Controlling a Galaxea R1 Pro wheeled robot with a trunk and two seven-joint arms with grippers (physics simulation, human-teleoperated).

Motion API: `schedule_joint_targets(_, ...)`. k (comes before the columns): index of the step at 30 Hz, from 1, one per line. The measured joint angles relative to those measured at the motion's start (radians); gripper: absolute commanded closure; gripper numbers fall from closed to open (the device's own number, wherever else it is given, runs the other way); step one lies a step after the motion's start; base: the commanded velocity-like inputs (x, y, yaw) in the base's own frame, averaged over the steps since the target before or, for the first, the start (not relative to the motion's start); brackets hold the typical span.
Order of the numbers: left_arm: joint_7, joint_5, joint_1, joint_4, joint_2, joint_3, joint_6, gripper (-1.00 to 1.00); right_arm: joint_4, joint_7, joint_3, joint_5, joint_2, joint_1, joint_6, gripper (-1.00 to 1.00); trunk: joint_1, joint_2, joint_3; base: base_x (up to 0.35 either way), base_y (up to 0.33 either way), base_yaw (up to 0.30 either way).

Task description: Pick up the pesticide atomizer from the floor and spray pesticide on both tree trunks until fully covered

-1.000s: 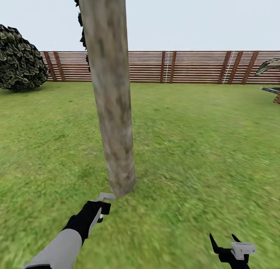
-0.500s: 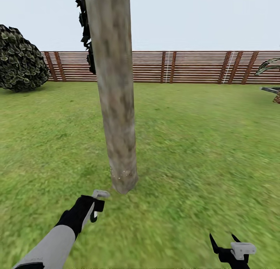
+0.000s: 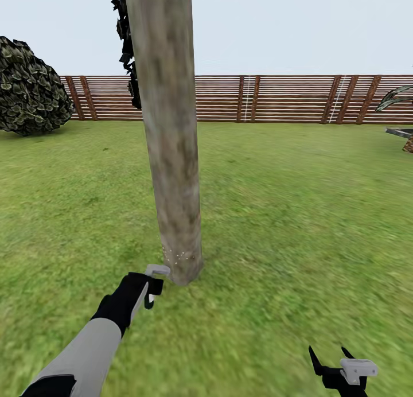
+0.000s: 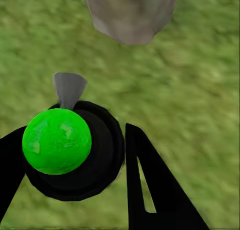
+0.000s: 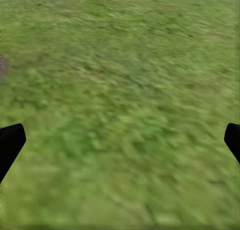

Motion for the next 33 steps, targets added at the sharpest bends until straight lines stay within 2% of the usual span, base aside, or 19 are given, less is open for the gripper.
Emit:
schedule_joint_targets(1, 0.001, 0.000, 0.003, -0.019, 0.000, -0.002, 0.022, 1.00, 0.000, 0.000, 0.000, 0.000, 0.000, 0.000, 0.000, -1.00, 0.000, 0.000, 0.000, -0.274, 0.000, 0.000)
schedule_joint_targets(3, 0.001, 0.011, 0.005, -0.045, -0.035, -0.032, 0.037, 1.00, 0.000, 0.000, 0.000, 0.000, 0.000, 0.000, 0.000, -1.00, 0.001, 0.000, 0.000, -0.323, 0.000, 0.000)
schedule_joint_targets(4, 0.001, 0.007, 0.004, -0.048, -0.045, -0.046, 0.038, 1.00, 0.000, 0.000, 0.000, 0.000, 0.000, 0.000, 0.000, -1.00, 0.001, 0.000, 0.000, -0.281, 0.000, 0.000)
schedule_joint_targets(6, 0.001, 0.006, 0.003, -0.051, -0.058, -0.060, 0.038, 1.00, 0.000, 0.000, 0.000, 0.000, 0.000, 0.000, 0.000, -1.00, 0.000, 0.000, 0.000, -0.124, 0.000, 0.000)
schedule_joint_targets(8, 0.001, 0.003, 0.000, -0.054, -0.061, -0.067, 0.039, 1.00, 0.000, 0.000, 0.000, 0.000, -0.001, 0.000, 0.000, -1.00, 0.000, 0.000, 0.000, -0.030, 0.000, 0.000)
schedule_joint_targets(12, 0.000, 0.002, -0.006, -0.105, -0.050, -0.065, 0.048, 1.00, 0.001, 0.000, 0.000, 0.000, -0.001, 0.000, 0.000, -1.00, 0.000, 0.000, 0.000, -0.006, 0.000, 0.000)
schedule_joint_targets(14, 0.000, -0.005, -0.016, -0.153, -0.019, -0.063, 0.098, 1.00, 0.001, 0.000, 0.000, 0.000, -0.001, 0.000, 0.000, -1.00, 0.000, 0.000, 0.000, 0.000, 0.000, 0.000)
schedule_joint_targets(16, -0.001, 0.007, -0.018, -0.184, 0.003, -0.063, 0.122, 1.00, 0.001, 0.000, 0.000, 0.000, -0.002, 0.000, 0.000, -1.00, 0.000, 0.000, 0.000, 0.000, 0.000, 0.000)
schedule_joint_targets(18, -0.002, 0.035, -0.017, -0.198, 0.006, -0.067, 0.132, 1.00, 0.001, 0.000, 0.000, 0.000, -0.002, 0.000, 0.000, -1.00, 0.000, 0.000, 0.000, 0.000, 0.000, 0.000)
schedule_joint_targets(21, -0.002, 0.051, -0.016, -0.203, -0.021, -0.071, 0.136, 1.00, 0.001, 0.000, 0.000, 0.000, -0.002, 0.000, 0.000, -1.00, 0.000, 0.000, 0.000, 0.000, 0.000, 0.000)
schedule_joint_targets(22, -0.003, 0.058, -0.016, -0.203, -0.051, -0.074, 0.137, 1.00, 0.000, 0.000, 0.000, 0.000, -0.002, 0.000, 0.000, -1.00, 0.000, 0.000, 0.000, 0.000, 0.000, 0.000)
schedule_joint_targets(23, -0.018, 0.063, -0.017, -0.204, -0.067, -0.087, 0.137, 1.00, 0.001, 0.000, 0.000, 0.000, -0.002, 0.000, 0.000, -1.00, 0.000, 0.000, 0.000, 0.000, 0.000, 0.000)
schedule_joint_targets(26, -0.078, 0.055, -0.019, -0.205, -0.076, -0.113, 0.151, 1.00, 0.001, 0.000, 0.000, 0.000, -0.002, 0.000, 0.000, -1.00, 0.000, 0.000, 0.000, 0.000, 0.000, 0.000)
schedule_joint_targets(28, -0.103, 0.052, -0.020, -0.213, -0.073, -0.119, 0.165, 1.00, 0.002, 0.000, 0.000, 0.000, -0.002, 0.000, 0.000, -1.00, 0.000, 0.000, 0.000, 0.000, 0.000, 0.000)
schedule_joint_targets(32, -0.113, 0.043, -0.026, -0.251, -0.052, -0.113, 0.227, 1.00, 0.002, 0.000, 0.000, 0.000, -0.002, 0.000, 0.000, -1.00, 0.000, 0.000, 0.000, 0.000, 0.000, 0.000)
schedule_joint_targets(33, -0.114, 0.046, -0.032, -0.269, -0.016, -0.096, 0.253, 1.00, 0.002, 0.000, 0.000, 0.000, -0.002, 0.000, 0.000, -1.00, 0.000, 0.000, 0.000, 0.000, 0.000, 0.000)
